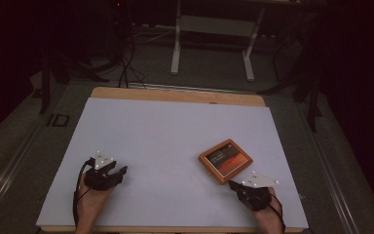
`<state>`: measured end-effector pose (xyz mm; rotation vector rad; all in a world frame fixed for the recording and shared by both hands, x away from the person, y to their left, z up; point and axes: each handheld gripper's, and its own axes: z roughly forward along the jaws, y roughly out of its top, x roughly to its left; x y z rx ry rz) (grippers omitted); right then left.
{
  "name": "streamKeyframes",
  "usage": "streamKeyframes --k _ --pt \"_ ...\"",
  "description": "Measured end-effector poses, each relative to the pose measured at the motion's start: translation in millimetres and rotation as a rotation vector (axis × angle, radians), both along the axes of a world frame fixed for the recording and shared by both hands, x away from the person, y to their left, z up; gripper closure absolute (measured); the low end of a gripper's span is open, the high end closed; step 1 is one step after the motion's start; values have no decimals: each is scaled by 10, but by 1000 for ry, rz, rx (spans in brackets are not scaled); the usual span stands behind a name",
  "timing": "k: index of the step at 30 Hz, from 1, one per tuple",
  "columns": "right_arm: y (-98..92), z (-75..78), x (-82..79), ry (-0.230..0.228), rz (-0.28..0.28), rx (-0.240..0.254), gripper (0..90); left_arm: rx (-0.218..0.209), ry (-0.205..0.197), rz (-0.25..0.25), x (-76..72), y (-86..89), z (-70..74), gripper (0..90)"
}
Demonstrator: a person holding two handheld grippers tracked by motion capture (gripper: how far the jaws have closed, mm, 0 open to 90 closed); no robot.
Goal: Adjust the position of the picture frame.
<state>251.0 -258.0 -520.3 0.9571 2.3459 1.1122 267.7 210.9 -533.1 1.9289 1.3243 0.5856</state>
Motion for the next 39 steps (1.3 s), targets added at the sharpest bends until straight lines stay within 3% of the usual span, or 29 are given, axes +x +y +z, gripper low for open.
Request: streamKeyframes --k 10,11,18,22,25,28,29,30,33,34,35,39 --pt "295 23 191 1 91 -4 900 0 -1 -2 0 -9 0 504" --pt "411 38 269 0 112 -13 900 0 0 -5 0 -15 1 504" --pt "664 62 471 -4 161 -41 900 5 0 -12 2 -22 1 504" --pt "725 91 519 -9 185 -61 900 -1 -3 -7 -5 -13 5 504" --pt "671 145 519 -28 179 -46 900 -3 -4 -4 -4 1 6 504" --pt "552 216 539 -40 142 -18 900 -4 -2 2 -2 13 6 503" --pt "344 287 608 -53 71 -9 900 -5 -4 2 -2 12 7 503" --pt "277 297 636 -52 48 -11 900 -4 -5 2 -3 4 9 503" --pt "85 262 747 -38 -19 -11 900 -4 -7 1 1 -5 6 502" --pt "85 262 747 -38 -19 -11 900 -4 -7 1 1 -5 6 501" --pt "-32 201 821 -29 -69 -22 900 -3 -7 2 3 -2 4 501" --pt "-193 96 910 4 -136 -19 900 -7 -6 8 5 9 2 500"
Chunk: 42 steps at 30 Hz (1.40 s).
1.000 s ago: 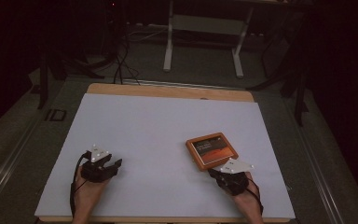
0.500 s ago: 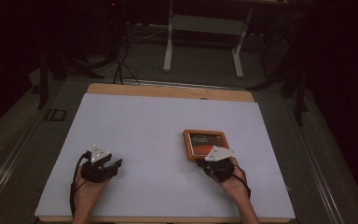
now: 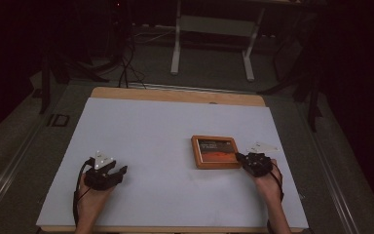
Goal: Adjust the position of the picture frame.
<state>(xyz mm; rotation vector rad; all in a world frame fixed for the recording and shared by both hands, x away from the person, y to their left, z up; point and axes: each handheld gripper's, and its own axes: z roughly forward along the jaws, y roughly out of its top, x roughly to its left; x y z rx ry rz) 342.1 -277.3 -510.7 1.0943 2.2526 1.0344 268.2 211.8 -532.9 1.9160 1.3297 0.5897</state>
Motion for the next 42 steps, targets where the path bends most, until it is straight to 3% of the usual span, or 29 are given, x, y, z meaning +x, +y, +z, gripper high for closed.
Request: streamKeyframes --k 3,4,9,15,21,25,26,30,33,37,42 --pt "-149 -101 62 29 -56 34 900 -3 -1 4 0 9 1 500" --pt "-166 -111 70 32 -69 23 900 -5 -2 5 1 6 -2 500" --pt "-194 -175 93 58 -77 7 900 -2 -1 1 2 -5 -1 499" --pt "-236 -229 45 95 -84 41 900 2 1 -1 10 -7 -2 497" --pt "-79 -242 -148 96 -9 28 900 8 -1 -9 19 -33 -6 497" --pt "145 -213 -283 83 82 17 900 9 -3 -15 16 -47 -5 497" --pt "260 -195 -337 77 129 16 900 8 -4 -16 16 -47 -5 497" --pt "441 -172 -392 74 191 1 900 5 -6 -17 15 -45 -1 497" --pt "466 -172 -387 69 193 -1 900 3 -8 -18 11 -41 1 497" --pt "403 -240 -350 91 152 19 900 1 -8 -16 9 -30 4 497" --pt "417 -233 -386 98 166 20 900 -15 -2 -34 31 -90 -6 497"
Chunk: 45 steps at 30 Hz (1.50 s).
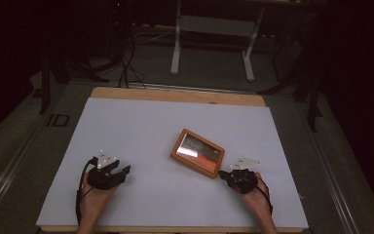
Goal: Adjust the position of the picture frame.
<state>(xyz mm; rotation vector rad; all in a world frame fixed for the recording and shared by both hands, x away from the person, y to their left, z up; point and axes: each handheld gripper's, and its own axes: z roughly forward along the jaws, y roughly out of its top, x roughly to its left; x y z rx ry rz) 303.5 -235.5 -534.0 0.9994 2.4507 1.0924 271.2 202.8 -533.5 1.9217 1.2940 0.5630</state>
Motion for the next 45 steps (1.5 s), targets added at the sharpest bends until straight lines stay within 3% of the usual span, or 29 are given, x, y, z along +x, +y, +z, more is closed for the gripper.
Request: streamKeyframes --k 6,13,21,29,33,35,39,45 --pt "62 12 -16 -2 24 1 900 10 4 -19 10 -55 -10 494" --pt "301 5 -13 9 92 10 900 4 6 -28 14 -78 -10 494" --pt "452 9 33 22 150 15 900 26 4 -75 26 -232 -14 489" --pt "681 13 71 23 219 6 900 -32 20 -133 75 -455 -10 484" --pt "782 54 88 8 258 -31 898 -74 39 -163 153 -618 -3 470" --pt "788 68 94 3 262 -44 895 -80 52 -168 174 -642 -8 464" --pt "718 154 195 -16 231 -26 866 -127 112 -177 248 -696 -61 437" --pt "562 300 448 -39 141 -12 777 -159 117 -173 311 -759 -59 421"
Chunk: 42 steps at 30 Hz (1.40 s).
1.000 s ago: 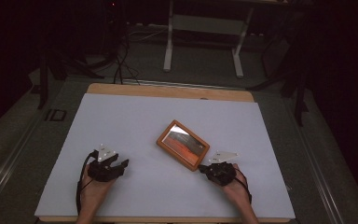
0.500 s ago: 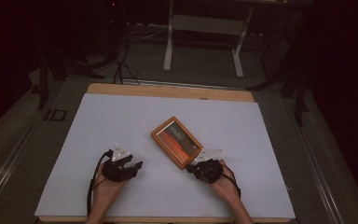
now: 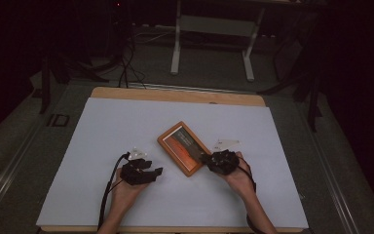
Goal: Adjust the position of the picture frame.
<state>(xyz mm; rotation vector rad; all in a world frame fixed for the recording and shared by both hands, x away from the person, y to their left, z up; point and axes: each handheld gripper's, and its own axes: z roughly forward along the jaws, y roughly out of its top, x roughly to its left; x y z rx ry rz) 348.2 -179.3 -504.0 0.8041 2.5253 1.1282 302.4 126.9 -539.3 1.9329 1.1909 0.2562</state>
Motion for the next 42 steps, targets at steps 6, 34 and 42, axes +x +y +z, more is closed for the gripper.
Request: streamKeyframes --k 6,34,42 --pt "-104 -1 294 14 -111 37 574 -23 -11 -4 112 -143 109 376" --pt "4 -195 432 250 68 144 471 -186 170 41 632 -236 56 343" --pt "224 -234 659 310 19 157 315 -185 198 1 688 -217 60 344"
